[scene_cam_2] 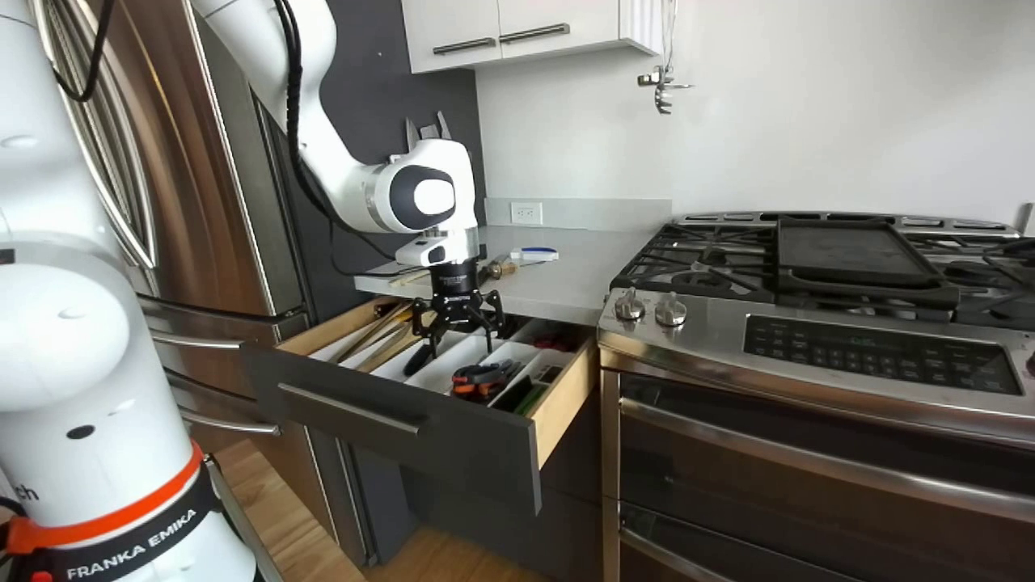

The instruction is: Pick up the black scissors from the countertop and place it in the second far right compartment of the opened drawer then rotate the black scissors anticlockwise twice

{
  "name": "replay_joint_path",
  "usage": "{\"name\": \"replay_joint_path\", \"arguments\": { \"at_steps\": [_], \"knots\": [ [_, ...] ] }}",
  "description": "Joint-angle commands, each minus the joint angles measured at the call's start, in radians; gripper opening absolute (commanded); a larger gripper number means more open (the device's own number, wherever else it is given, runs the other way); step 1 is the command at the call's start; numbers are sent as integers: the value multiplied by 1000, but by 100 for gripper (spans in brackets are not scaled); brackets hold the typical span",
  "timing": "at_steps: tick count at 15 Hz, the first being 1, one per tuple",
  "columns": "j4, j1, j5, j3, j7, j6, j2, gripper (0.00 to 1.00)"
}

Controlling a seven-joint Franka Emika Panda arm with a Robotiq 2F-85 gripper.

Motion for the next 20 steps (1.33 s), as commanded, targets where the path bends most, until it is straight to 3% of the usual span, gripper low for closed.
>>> {"name": "replay_joint_path", "arguments": {
  "at_steps": [1,2,3,5,6,15,18,19,20],
  "knots": [
    [5,49,-28,-38,75,62,64,99],
    [8,55,-30,-46,84,77,80,90],
    [10,61,-31,-55,94,93,95,88],
    [14,72,-29,-76,104,132,121,76],
    [15,78,-23,-86,105,149,132,80],
    [46,127,7,-148,97,179,203,79],
    [52,139,11,-155,91,176,207,59],
    [53,142,10,-157,91,175,203,48],
    [55,145,12,-157,89,171,199,46]
  ]
}}
